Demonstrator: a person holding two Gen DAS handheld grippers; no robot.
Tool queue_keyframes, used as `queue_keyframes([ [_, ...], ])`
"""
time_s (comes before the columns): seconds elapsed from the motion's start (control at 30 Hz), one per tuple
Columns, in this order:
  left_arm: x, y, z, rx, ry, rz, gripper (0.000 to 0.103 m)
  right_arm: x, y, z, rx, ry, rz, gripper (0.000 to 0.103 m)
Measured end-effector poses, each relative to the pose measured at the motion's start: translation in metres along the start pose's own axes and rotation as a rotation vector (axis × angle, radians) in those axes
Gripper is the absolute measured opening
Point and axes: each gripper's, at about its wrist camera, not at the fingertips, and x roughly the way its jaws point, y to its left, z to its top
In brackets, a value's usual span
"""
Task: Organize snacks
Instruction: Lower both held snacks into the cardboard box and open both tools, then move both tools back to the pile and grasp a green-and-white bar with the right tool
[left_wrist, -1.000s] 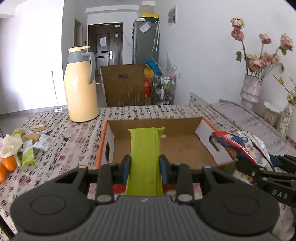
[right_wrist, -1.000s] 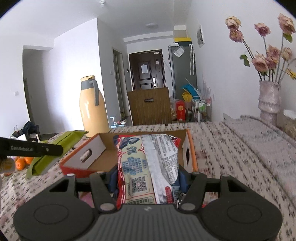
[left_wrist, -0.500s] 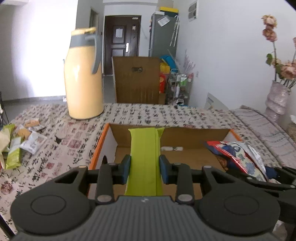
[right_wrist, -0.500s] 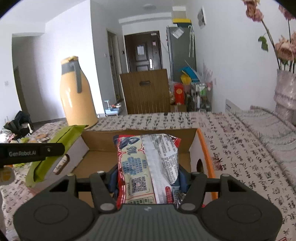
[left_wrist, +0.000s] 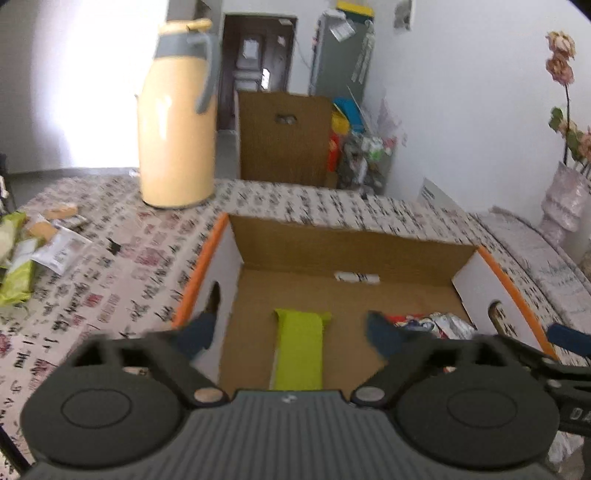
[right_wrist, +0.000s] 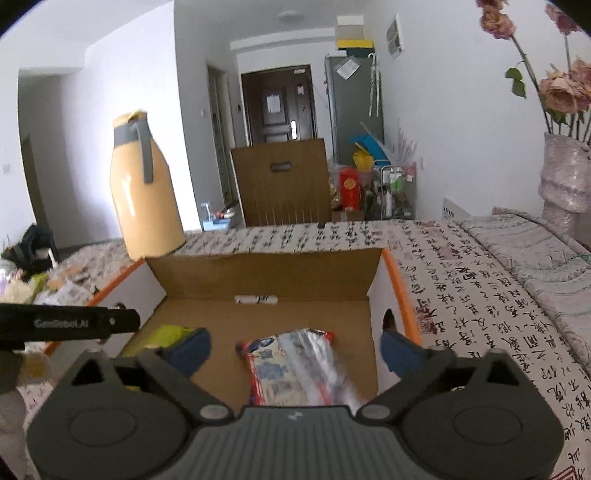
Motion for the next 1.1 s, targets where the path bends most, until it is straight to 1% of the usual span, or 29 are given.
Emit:
queue_keyframes([
  [0.03, -0.003, 0.0, 0.001, 0.0, -0.014, 0.005, 0.103, -0.002, -0.002, 0.001, 0.012, -0.006, 0.001, 0.103],
  [0.1, -0.006, 0.0, 0.002, -0.001, -0.019, -0.009, 0.103, -0.003, -0.005, 0.002, 0.03, -0.009, 0.004, 0.103],
  [0.17, -0.008, -0.002, 0.003, -0.003, -0.021, -0.007, 0.103, -0.004, -0.008, 0.003, 0.041, -0.012, 0.008, 0.103],
  [0.43, -0.02, -0.001, 0.009, -0.013, -0.035, -0.003, 0.103, -0.015, -0.009, 0.007, 0.043, -0.042, 0.011, 0.103],
  [0.73, -0.056, -0.005, 0.011, 0.013, -0.076, -0.007, 0.103, -0.051, -0.003, 0.016, 0.021, -0.098, 0.004, 0.103],
  [0.9, -0.075, -0.002, 0.003, 0.022, -0.083, -0.009, 0.103, -0.071, -0.002, 0.01, 0.016, -0.105, -0.001, 0.103],
  [1.1, -0.096, 0.0, -0.013, 0.037, -0.082, -0.017, 0.103, -0.094, -0.003, -0.008, 0.006, -0.101, 0.0, 0.103],
])
